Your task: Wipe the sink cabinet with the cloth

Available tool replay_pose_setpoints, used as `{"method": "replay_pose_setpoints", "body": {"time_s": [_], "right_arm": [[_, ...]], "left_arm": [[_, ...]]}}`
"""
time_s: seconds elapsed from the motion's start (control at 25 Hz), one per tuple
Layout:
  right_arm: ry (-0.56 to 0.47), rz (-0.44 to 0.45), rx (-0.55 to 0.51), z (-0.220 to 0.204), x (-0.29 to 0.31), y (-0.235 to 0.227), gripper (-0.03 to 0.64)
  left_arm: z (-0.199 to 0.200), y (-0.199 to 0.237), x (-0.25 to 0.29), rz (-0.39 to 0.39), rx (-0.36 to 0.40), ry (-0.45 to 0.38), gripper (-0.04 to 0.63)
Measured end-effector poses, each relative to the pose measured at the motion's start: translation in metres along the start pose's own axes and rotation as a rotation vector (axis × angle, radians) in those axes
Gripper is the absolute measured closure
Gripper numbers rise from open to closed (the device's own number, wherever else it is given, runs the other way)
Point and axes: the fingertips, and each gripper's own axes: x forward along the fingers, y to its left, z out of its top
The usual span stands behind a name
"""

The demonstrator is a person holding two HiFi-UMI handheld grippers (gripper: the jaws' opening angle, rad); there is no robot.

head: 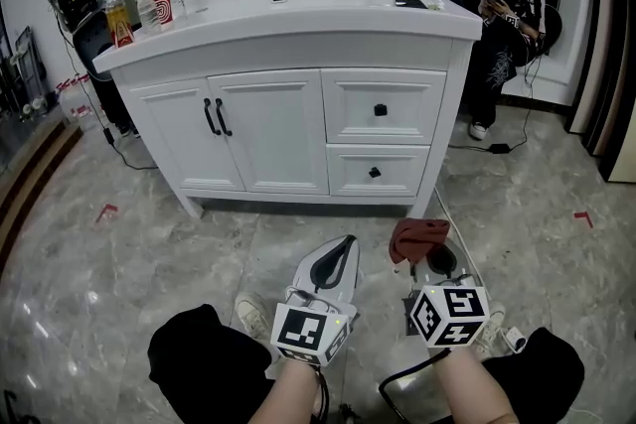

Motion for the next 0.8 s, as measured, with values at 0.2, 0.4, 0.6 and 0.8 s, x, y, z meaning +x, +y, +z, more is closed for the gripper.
{"method": "replay_pose_setpoints", "body": {"time_s": [0.2,0.4,0.6,0.8], "right_arm": [[-0.009,0.005,-0.005,0.001,0.008,0.003,0.540],[-0.005,0.009,-0.038,-0.001,0.015,0.010,0.540],[0.011,0.004,-0.023,-0.010,0.017,0.006,0.540],[0.020,-0.003,-0.012,-0.013,0.018,0.000,0.540]], "left_arm": [[-0.004,0.003,0.000,-0.008,0.021,0.008,0.595],[-0.008,0.016,0.003,0.017,0.008,0.020,0.595],[-0.012,0.013,0.008,0.007,0.003,0.013,0.595],[-0.017,0.005,0.012,-0.016,0.030,0.033,0.595]]}}
